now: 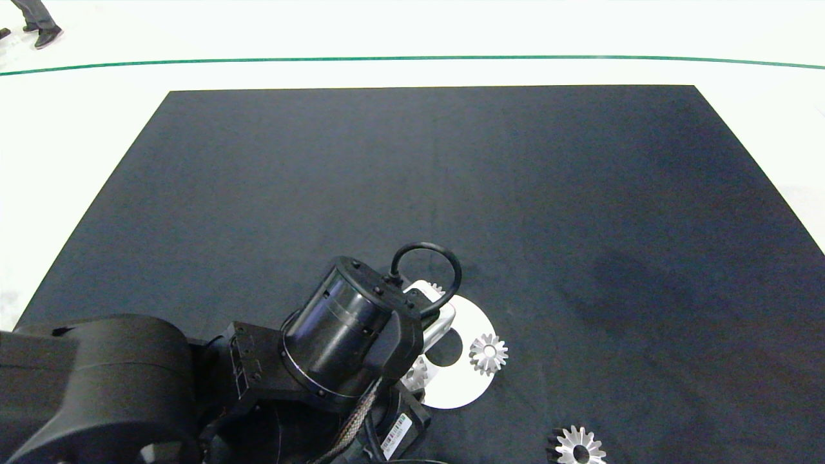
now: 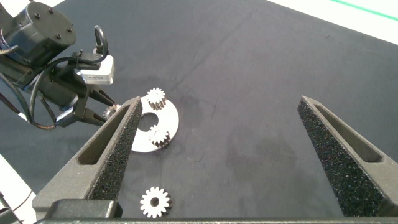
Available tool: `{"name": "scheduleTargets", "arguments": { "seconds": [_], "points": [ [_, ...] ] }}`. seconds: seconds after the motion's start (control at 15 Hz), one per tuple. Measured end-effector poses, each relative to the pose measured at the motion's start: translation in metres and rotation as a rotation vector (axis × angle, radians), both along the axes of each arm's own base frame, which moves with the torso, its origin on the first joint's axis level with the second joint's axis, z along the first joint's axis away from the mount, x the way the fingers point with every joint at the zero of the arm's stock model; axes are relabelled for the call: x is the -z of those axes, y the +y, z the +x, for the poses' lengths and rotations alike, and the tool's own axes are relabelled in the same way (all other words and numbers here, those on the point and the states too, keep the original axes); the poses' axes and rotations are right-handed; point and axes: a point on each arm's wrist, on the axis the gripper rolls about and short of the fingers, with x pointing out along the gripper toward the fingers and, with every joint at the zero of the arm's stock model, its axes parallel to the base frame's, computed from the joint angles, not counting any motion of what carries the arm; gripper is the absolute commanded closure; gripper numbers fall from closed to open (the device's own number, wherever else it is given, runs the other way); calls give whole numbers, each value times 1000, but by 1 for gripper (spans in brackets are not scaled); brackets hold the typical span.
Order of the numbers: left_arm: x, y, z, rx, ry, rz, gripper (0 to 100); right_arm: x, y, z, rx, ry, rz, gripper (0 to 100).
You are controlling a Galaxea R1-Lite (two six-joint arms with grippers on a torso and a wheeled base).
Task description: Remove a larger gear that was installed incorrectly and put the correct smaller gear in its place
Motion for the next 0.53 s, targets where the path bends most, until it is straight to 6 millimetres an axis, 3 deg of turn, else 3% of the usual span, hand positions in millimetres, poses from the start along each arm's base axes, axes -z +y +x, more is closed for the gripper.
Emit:
{"name": "scheduleTargets", "arguments": {
  "seconds": [0.53],
  "points": [
    [0,-3,2,-6,-19,-6,87,0,0,0,0,0,-1,0]
  ]
}}
